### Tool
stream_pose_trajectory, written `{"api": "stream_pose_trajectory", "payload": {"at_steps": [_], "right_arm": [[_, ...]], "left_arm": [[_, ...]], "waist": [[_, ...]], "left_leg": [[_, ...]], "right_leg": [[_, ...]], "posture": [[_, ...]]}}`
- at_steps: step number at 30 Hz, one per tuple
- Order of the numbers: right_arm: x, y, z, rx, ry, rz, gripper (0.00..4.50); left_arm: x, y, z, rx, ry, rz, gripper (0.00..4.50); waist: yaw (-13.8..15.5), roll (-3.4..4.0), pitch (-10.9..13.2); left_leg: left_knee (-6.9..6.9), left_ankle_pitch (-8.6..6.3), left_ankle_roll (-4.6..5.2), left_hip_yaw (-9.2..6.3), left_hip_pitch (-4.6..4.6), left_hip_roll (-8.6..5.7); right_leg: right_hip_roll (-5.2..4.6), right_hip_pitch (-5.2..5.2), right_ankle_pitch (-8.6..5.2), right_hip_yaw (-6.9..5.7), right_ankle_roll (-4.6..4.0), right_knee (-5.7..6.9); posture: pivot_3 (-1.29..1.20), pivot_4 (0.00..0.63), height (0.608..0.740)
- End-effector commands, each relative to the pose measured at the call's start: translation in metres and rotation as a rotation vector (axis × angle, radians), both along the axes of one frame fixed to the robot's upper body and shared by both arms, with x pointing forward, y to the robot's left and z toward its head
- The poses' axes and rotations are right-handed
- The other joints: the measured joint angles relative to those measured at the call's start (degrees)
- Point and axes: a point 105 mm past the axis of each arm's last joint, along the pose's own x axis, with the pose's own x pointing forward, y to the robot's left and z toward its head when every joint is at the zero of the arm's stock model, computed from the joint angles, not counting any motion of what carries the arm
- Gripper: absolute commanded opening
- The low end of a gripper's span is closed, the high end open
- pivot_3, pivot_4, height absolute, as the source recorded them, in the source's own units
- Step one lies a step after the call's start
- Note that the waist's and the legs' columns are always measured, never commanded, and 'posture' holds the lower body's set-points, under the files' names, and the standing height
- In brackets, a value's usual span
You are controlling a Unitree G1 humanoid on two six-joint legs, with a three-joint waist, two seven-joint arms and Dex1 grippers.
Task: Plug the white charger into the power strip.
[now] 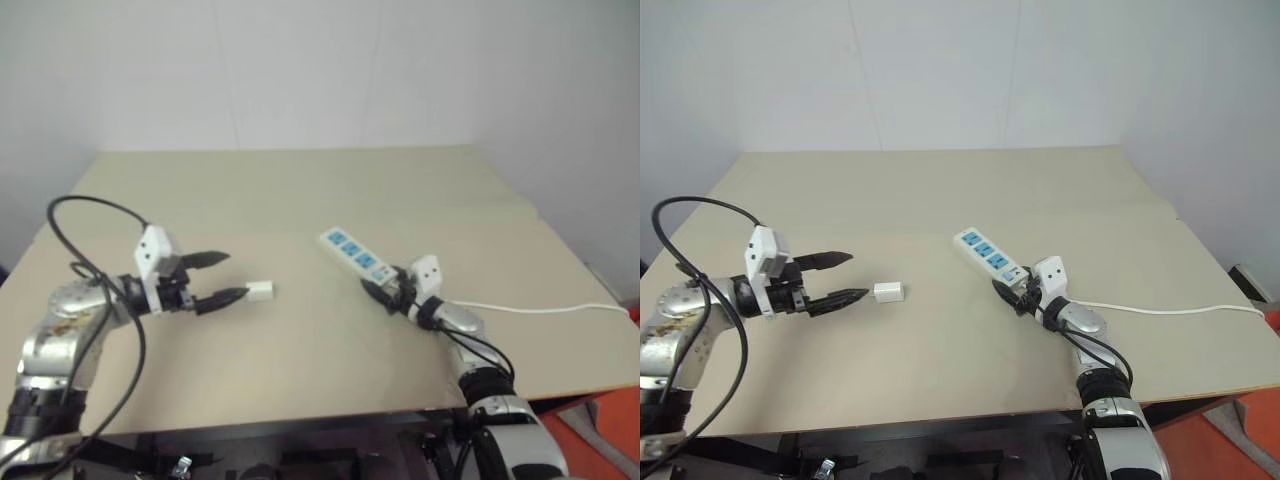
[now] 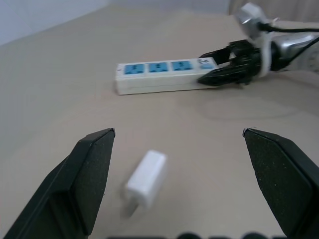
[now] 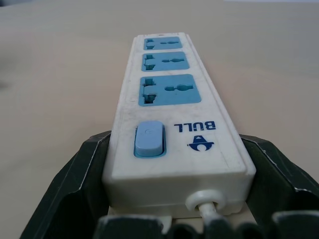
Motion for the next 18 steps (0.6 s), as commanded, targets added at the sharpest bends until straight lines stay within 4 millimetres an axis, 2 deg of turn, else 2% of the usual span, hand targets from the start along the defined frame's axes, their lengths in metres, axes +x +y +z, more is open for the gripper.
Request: {"api": "stream_pose_trajectory", "payload": {"at_steps": [1, 11, 18], "right_arm": [[-0.008, 0.002, 0.024, -0.004, -0.056, 0.118, 3.42], [-0.035, -0.025, 0.032, -0.076, -0.021, 0.273, 3.42], [-0.04, -0.029, 0.029, -0.083, -0.012, 0.268, 3.42]], "left_arm": [[0.006, 0.015, 0.022, 0.049, -0.087, 0.027, 4.5], [0.021, 0.04, 0.034, 0.184, -0.1, 0.028, 4.5], [0.031, 0.019, 0.034, 0.279, -0.075, -0.143, 4.5]], "waist": [[0.34, 0.03, 0.04], [1.33, 0.03, 0.11], [1.73, 0.02, 0.11]], "left_leg": [[0.02, 0.0, 0.0, 0.0, -0.06, -0.01], [0.05, -0.01, 0.02, 0.06, -0.22, -0.03], [0.09, -0.01, 0.02, 0.58, -0.23, -0.05]], "right_leg": [[0.0, -0.04, 0.02, -0.01, -0.02, -0.02], [-0.02, -0.1, 0.01, -0.1, -0.01, -0.11], [-0.02, -0.11, 0.01, -0.09, -0.01, -0.09]], "posture": [[0.0, 0.15, 0.74], [0.0, 0.15, 0.74], [0.0, 0.15, 0.74]]}}
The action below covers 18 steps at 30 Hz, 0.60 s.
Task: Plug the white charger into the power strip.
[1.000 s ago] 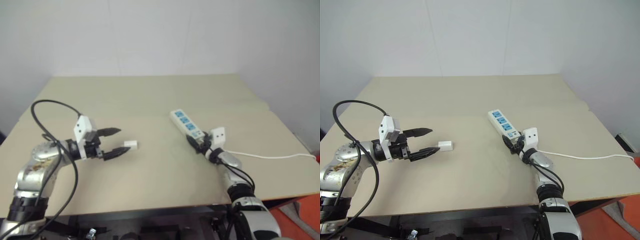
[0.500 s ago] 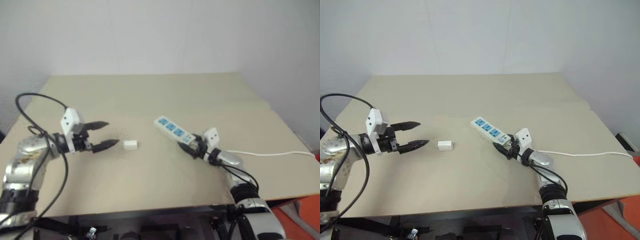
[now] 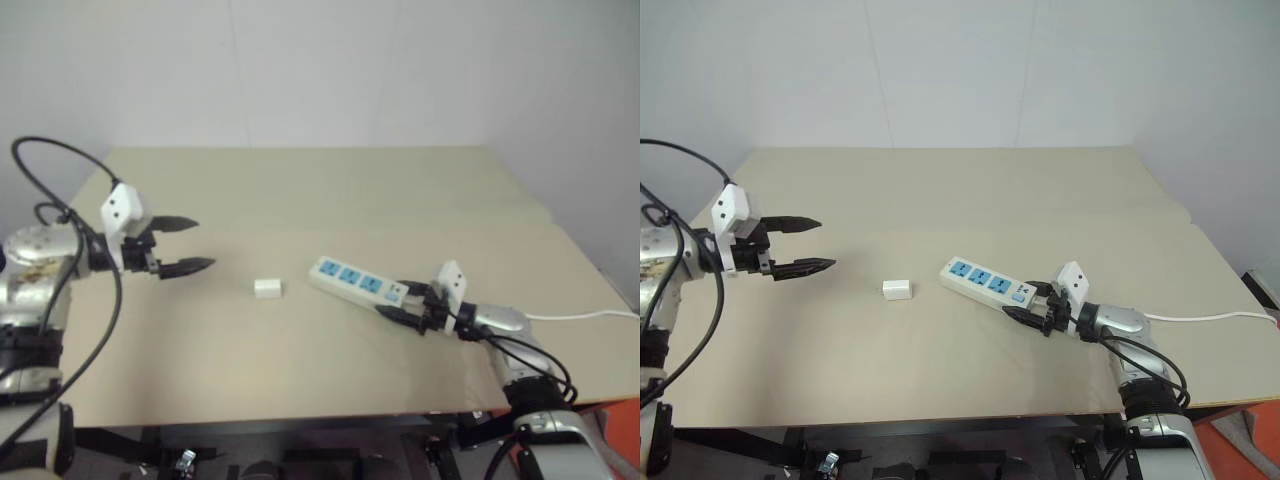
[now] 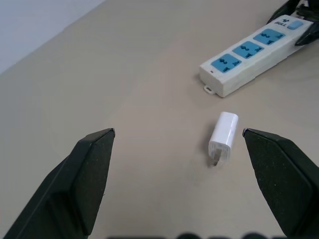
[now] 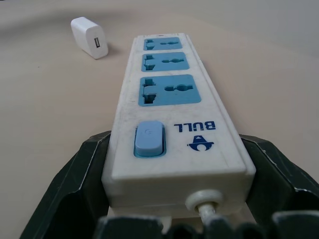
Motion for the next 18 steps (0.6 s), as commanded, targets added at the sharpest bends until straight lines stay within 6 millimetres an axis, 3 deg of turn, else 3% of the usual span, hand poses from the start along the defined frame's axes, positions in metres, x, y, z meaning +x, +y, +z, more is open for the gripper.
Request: {"api": "stream_pose_trajectory", "payload": {"at_steps": [1, 8, 18], "right_arm": [[-0.001, 0.0, 0.017, 0.028, -0.063, 0.004, 3.42], [-0.028, 0.001, 0.007, -0.04, -0.021, 0.149, 3.42], [-0.068, -0.011, -0.01, -0.189, 0.062, 0.369, 3.42]], "left_arm": [[0.0, -0.017, -0.001, 0.068, 0.024, -0.123, 4.5], [0.0, -0.056, -0.017, 0.217, 0.097, -0.369, 4.5], [0.021, -0.081, -0.027, 0.414, 0.109, -0.455, 4.5]], "waist": [[0.12, 0.0, 0.0], [0.42, -0.01, 0.0], [0.33, -0.04, 0.02]], "left_leg": [[0.0, 0.0, 0.0, 0.02, -0.01, 0.0], [0.27, 0.0, 0.01, 0.09, -0.66, 0.0], [0.4, -0.03, 0.07, 0.07, -0.79, -0.02]], "right_leg": [[0.0, 0.0, 0.0, 0.0, 0.0, 0.0], [0.0, -0.63, 0.02, 0.03, 0.02, 0.15], [0.0, -0.71, 0.02, 0.03, 0.05, 0.13]], "posture": [[0.0, 0.15, 0.74], [0.0, 0.15, 0.74], [0.0, 0.15, 0.74]]}}
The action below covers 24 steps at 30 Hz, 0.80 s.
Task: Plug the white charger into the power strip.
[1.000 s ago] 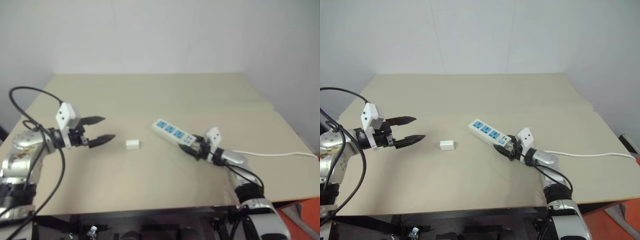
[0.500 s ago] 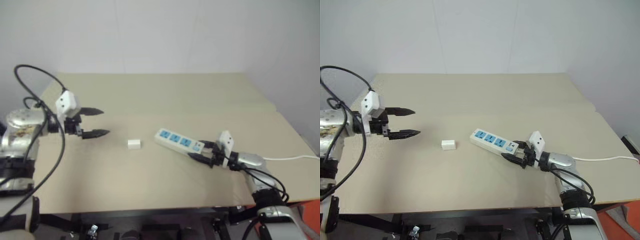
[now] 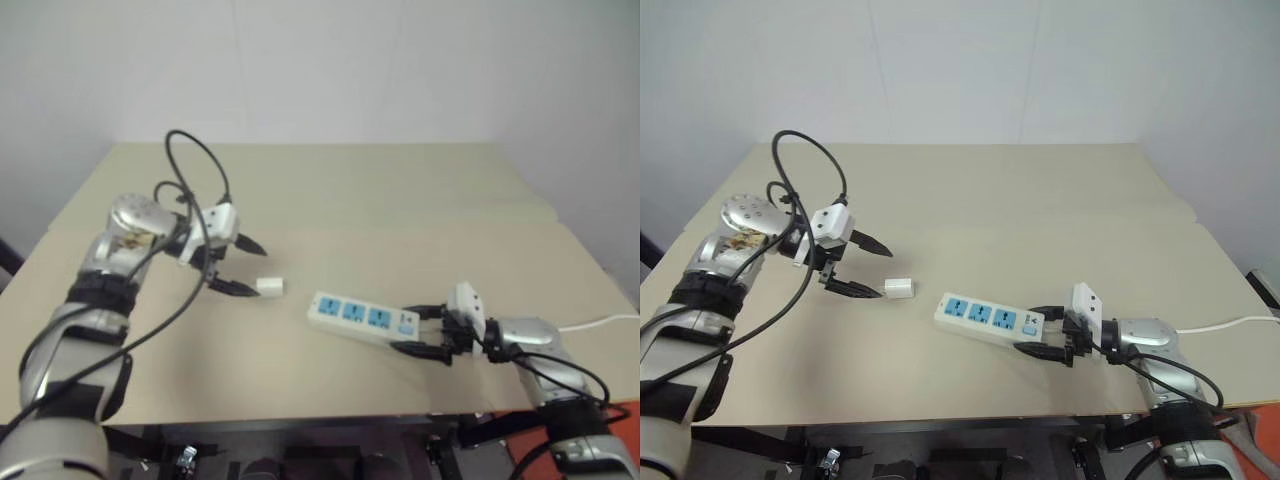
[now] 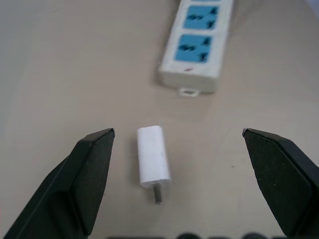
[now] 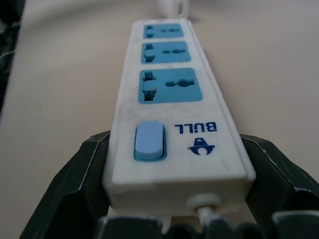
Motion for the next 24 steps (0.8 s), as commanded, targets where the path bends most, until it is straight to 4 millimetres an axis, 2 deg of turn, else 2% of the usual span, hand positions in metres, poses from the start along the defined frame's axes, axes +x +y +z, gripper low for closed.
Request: {"api": "stream_pose_trajectory", "payload": {"at_steps": [1, 8, 12, 17, 24], "right_arm": [[-0.014, 0.002, -0.001, -0.043, 0.006, 0.107, 3.42], [-0.007, 0.012, 0.0, -0.018, -0.054, 0.099, 3.42], [-0.005, 0.017, -0.002, -0.021, -0.059, 0.106, 3.42], [-0.001, 0.019, -0.004, -0.036, -0.057, 0.109, 3.42], [0.002, 0.018, -0.002, -0.044, -0.068, 0.095, 3.42]], "left_arm": [[0.005, -0.003, 0.003, 0.068, -0.032, -0.031, 4.5], [0.01, -0.008, -0.008, 0.198, -0.015, -0.069, 4.5], [0.015, -0.011, -0.011, 0.331, 0.003, -0.067, 4.5], [0.028, -0.032, -0.002, 0.464, -0.006, -0.025, 4.5], [0.032, -0.049, -0.013, 0.581, 0.006, -0.023, 4.5]], "waist": [[-0.01, -0.01, 0.01], [-0.03, -0.04, 0.03], [0.14, -0.06, 0.04], [0.19, -0.1, 0.06], [-0.07, -0.11, 0.07]], "left_leg": [[0.0, 0.0, 0.0, 0.0, 0.0, 0.0], [0.02, 0.0, 0.0, 0.0, -0.01, 0.0], [0.06, 0.0, 0.0, -0.01, -0.06, -0.01], [0.1, -0.01, 0.02, -0.03, -0.13, -0.02], [0.12, -0.01, 0.03, -0.04, -0.09, -0.02]], "right_leg": [[0.0, 0.0, 0.0, 0.0, 0.0, 0.01], [0.01, -0.02, 0.0, 0.0, 0.0, 0.02], [0.01, -0.02, 0.0, -0.02, 0.01, 0.03], [0.01, -0.01, 0.0, -0.06, 0.03, -0.02], [0.02, -0.03, 0.0, -0.02, 0.04, 0.02]], "posture": [[0.0, 0.15, 0.74], [0.0, 0.15, 0.74], [0.0, 0.15, 0.74], [0.0, 0.15, 0.74], [0.0, 0.15, 0.74]]}}
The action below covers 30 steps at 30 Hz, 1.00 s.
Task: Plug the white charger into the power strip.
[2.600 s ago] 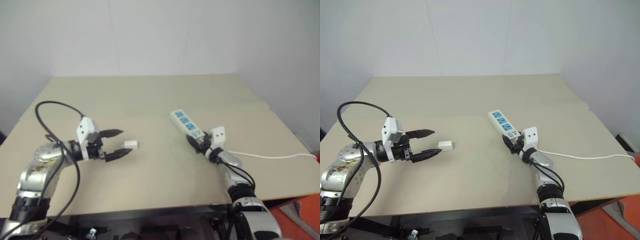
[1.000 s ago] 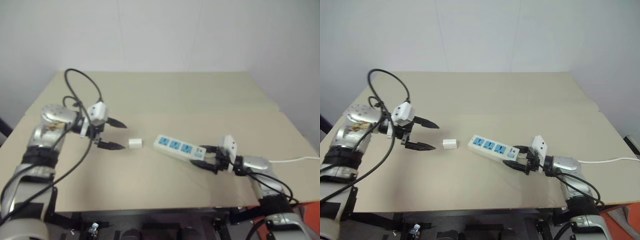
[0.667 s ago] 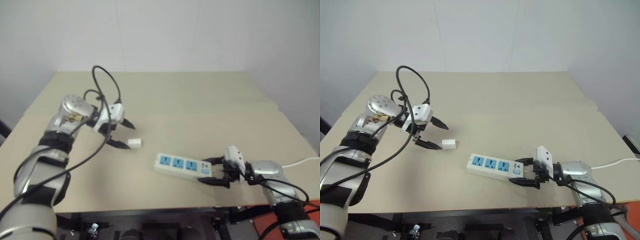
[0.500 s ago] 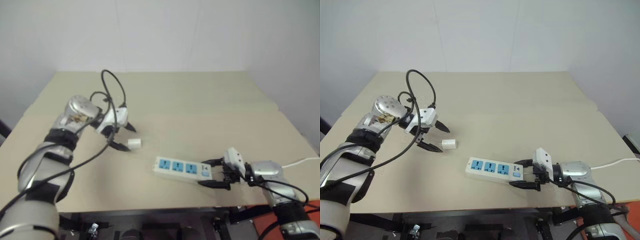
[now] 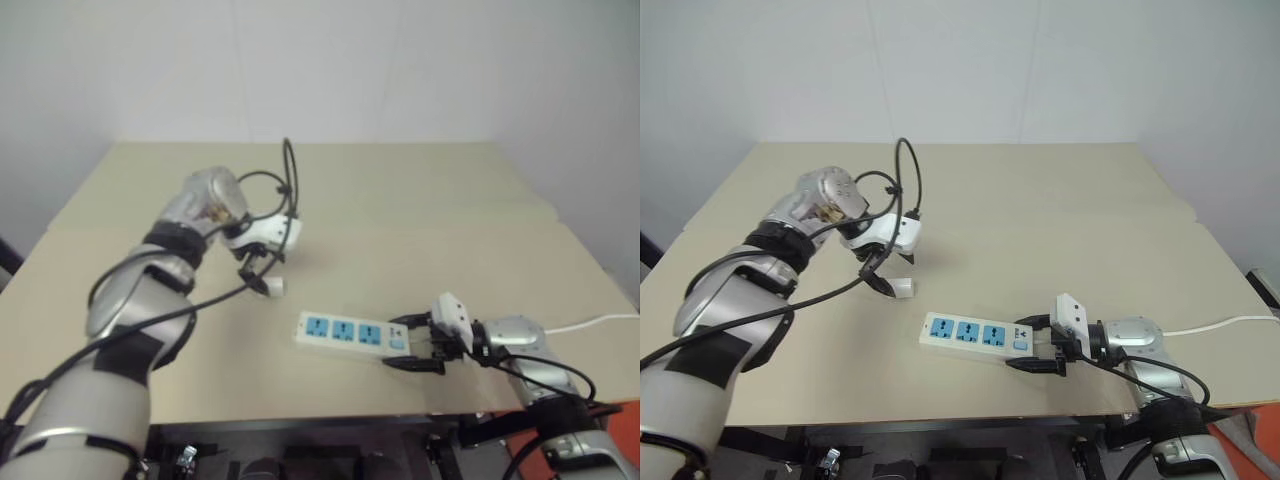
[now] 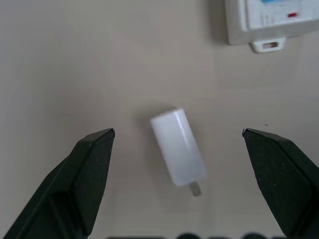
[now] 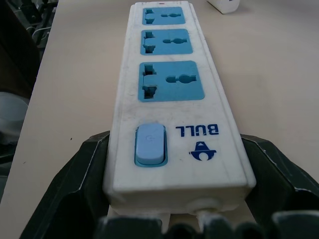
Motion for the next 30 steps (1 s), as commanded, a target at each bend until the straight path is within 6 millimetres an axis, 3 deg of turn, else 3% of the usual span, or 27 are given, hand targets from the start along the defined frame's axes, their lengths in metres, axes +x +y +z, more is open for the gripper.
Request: {"api": "stream_pose_trajectory", "payload": {"at_steps": [1, 12, 22, 25, 30], "right_arm": [[0.002, -0.001, 0.004, -0.014, -0.03, -0.009, 3.42], [0.001, -0.001, 0.003, -0.015, -0.035, -0.025, 3.42], [-0.001, 0.001, 0.0, -0.008, -0.032, -0.035, 3.42], [-0.001, 0.001, 0.0, -0.007, -0.032, -0.039, 3.42], [-0.002, 0.0, -0.001, -0.007, -0.027, -0.042, 3.42]], "left_arm": [[0.003, 0.002, 0.004, 0.07, -0.024, 0.014, 4.5], [0.016, -0.014, -0.013, 0.12, -0.092, 0.095, 4.5], [0.014, -0.021, -0.023, 0.144, -0.069, 0.109, 4.5], [0.014, -0.018, -0.028, 0.164, -0.071, 0.105, 3.9], [0.013, -0.014, -0.033, 0.171, -0.063, 0.112, 2.34]], "waist": [[-0.02, -0.01, 0.01], [0.13, -0.01, 0.01], [0.09, -0.02, 0.01], [0.1, -0.02, 0.01], [0.14, -0.02, 0.01]], "left_leg": [[0.0, 0.0, 0.0, 0.0, -0.01, 0.0], [0.03, 0.0, 0.01, -0.04, -0.01, 0.0], [0.04, 0.0, 0.0, -0.04, 0.0, 0.0], [0.04, 0.0, 0.0, -0.04, 0.0, -0.01], [0.05, 0.0, 0.0, -0.04, 0.02, -0.01]], "right_leg": [[0.0, -0.01, 0.0, 0.0, 0.0, 0.01], [0.0, 0.01, 0.0, 0.0, 0.0, 0.03], [0.0, 0.01, 0.0, 0.0, 0.0, 0.06], [-0.01, 0.01, 0.01, 0.0, 0.0, 0.05], [-0.01, 0.03, 0.01, 0.0, 0.0, 0.08]], "posture": [[0.0, 0.15, 0.74], [0.0, 0.15, 0.74], [0.0, 0.15, 0.74], [0.0, 0.15, 0.74], [0.0, 0.15, 0.74]]}}
